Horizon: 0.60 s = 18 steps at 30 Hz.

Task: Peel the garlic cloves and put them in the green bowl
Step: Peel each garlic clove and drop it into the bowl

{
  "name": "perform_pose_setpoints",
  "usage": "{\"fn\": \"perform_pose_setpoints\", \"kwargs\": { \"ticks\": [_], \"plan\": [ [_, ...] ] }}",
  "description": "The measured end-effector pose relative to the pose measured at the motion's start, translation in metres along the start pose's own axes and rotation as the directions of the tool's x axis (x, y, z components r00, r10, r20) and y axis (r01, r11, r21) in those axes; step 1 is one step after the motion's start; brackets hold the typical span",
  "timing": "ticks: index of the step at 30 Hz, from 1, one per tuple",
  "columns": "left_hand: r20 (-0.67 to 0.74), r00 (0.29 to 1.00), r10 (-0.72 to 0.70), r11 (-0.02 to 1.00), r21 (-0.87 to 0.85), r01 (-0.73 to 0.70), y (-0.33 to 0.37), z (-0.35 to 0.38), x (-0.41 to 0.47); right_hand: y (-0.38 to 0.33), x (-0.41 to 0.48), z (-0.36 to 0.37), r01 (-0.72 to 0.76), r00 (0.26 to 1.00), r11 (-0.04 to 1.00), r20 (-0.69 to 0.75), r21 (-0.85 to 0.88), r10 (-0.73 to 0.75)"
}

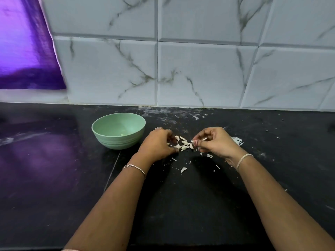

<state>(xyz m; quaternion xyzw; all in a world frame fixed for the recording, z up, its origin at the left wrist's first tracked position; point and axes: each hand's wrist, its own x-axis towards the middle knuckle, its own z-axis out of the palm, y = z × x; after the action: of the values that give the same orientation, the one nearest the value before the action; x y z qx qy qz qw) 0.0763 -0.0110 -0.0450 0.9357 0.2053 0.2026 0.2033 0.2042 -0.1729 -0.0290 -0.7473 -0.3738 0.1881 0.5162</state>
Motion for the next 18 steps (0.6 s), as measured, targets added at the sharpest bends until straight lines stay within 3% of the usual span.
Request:
{"fn": "perform_pose_setpoints", "kwargs": {
  "ticks": [5, 9, 18],
  "plan": [
    [-0.080, 0.997, -0.005, 0.996, 0.087, 0.012, -0.003, 0.008, 0.001, -0.005, 0.004, -0.004, 0.010, 0.991, 0.969, 0.131, -0.245, 0.023],
    [-0.122, 0.993, -0.008, 0.999, 0.044, 0.013, -0.002, 0.007, 0.004, -0.013, 0.006, -0.004, 0.038, 0.978, 0.923, 0.205, -0.383, 0.045],
    [-0.153, 0.988, -0.007, 0.999, 0.032, 0.012, -0.003, 0.007, 0.004, -0.024, 0.008, -0.013, -0.015, 0.926, 0.927, 0.345, -0.374, 0.154]
  ]
}}
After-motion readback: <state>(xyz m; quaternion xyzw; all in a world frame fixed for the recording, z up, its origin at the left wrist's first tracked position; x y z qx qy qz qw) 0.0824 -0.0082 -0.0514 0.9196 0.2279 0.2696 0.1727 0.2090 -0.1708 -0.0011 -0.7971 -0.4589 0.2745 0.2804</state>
